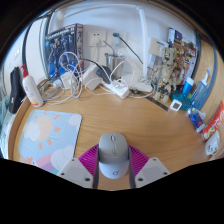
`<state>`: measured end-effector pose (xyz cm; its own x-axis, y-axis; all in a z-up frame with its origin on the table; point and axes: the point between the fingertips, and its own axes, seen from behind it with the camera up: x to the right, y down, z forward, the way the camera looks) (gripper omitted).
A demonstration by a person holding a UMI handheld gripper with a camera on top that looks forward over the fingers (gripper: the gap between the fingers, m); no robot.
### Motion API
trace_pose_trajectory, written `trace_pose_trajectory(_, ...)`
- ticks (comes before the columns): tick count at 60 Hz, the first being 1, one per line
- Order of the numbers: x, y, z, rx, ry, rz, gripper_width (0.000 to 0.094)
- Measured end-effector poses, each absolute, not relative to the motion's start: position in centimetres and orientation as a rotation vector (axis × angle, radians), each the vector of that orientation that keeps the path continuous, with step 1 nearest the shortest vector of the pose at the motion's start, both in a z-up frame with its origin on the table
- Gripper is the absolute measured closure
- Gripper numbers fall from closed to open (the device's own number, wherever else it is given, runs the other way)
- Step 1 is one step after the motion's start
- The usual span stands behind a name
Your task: Arrange mouse
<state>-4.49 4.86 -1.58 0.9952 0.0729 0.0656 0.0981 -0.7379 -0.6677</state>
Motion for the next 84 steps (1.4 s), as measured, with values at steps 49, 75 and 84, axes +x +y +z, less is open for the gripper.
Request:
trace_pose_trajectory(49, -22.2, 13.2, 20.7, -2.137, -0.052, 0.118, 0.0635)
trace_pose_trajectory(75, -26.8, 5.3, -0.5, -2.494, -0.172, 0.064, 0.0625)
trace_pose_trajectory(84, -26.6, 5.0, -1.3, -2.5, -0.155, 0.055, 0.052)
